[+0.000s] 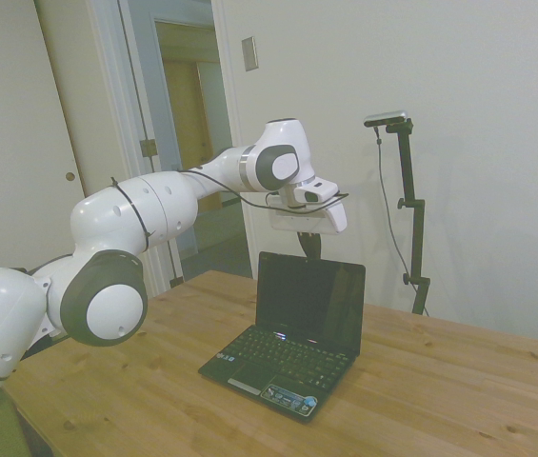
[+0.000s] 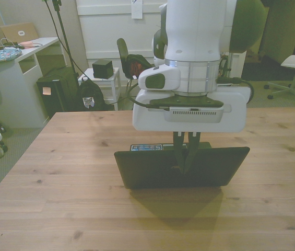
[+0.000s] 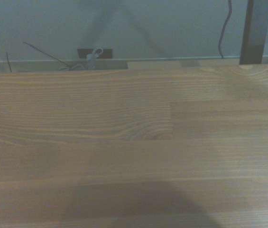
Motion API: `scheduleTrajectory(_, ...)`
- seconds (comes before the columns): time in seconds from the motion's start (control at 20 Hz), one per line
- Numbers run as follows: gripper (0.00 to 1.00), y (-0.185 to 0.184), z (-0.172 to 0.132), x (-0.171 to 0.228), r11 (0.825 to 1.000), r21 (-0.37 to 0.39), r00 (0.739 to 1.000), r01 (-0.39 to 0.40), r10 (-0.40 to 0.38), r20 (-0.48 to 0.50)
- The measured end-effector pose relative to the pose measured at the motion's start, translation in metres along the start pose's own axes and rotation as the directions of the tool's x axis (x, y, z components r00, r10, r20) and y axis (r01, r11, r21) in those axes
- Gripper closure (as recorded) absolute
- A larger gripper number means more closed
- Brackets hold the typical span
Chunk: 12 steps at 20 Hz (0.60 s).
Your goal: Close the laptop
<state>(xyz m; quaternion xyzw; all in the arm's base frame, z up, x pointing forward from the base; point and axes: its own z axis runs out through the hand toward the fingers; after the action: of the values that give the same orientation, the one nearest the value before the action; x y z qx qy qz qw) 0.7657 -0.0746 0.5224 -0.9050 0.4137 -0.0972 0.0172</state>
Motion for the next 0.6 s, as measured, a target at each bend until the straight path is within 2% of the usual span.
scheduleTrajectory(0.35,1.00,-0.014,0.003,-0.017,0.999,-0.022,1.000,0.026,-0.026,0.008)
scheduleTrajectory(0.6,1.00,-0.012,-0.003,-0.017,0.999,-0.041,1.000,0.023,-0.023,0.000)
